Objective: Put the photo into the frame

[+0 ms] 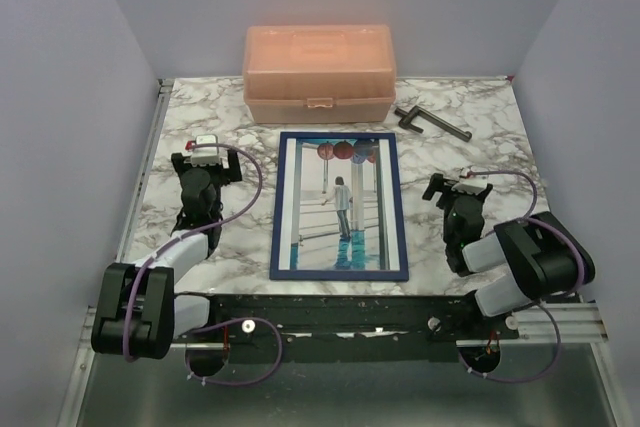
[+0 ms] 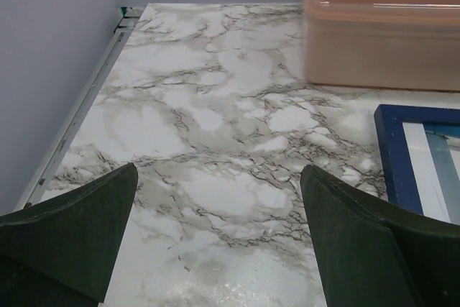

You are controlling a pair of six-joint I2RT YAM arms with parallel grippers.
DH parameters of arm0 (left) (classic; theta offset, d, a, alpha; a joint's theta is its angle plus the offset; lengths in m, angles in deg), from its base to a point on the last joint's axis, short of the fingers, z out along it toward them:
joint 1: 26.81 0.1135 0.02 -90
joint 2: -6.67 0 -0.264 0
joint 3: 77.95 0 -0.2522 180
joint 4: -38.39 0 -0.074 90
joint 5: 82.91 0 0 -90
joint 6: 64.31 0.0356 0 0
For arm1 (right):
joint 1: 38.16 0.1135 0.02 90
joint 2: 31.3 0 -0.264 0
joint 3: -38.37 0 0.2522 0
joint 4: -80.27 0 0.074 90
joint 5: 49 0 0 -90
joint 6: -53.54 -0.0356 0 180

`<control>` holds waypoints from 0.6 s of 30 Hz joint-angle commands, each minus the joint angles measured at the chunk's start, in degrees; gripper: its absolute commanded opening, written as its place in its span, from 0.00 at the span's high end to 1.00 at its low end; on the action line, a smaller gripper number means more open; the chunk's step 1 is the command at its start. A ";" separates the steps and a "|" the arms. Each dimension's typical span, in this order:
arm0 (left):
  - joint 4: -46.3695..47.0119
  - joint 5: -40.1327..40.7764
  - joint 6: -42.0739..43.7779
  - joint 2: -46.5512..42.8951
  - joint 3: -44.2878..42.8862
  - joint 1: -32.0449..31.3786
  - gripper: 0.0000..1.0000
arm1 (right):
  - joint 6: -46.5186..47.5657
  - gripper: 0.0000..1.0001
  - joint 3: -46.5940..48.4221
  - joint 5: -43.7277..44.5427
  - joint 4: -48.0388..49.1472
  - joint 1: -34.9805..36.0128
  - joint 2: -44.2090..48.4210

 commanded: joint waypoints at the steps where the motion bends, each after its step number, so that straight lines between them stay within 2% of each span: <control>1: 18.52 -5.25 0.47 3.03 7.64 3.13 0.02 | -0.09 0.04 2.01 -6.62 13.53 -5.26 -7.79; 3: 24.67 -5.86 0.60 5.25 9.57 4.07 0.01 | -0.74 0.02 3.45 -6.13 13.16 -5.88 -10.23; 5: 20.21 -6.83 -0.48 4.28 8.46 4.03 0.01 | -1.68 0.00 6.15 -6.60 5.84 -6.17 -9.14; 6: 22.84 -6.30 0.07 4.87 9.18 4.00 0.01 | -2.44 0.00 6.25 -7.62 4.46 -6.91 -8.53; 9: 21.46 -6.55 -0.14 4.73 8.65 4.02 0.02 | -1.82 0.00 5.81 -7.54 7.58 -7.23 -9.65; 18: 21.62 -6.37 -0.28 4.73 8.85 4.07 0.02 | -1.89 0.00 5.83 -7.57 7.20 -7.29 -9.50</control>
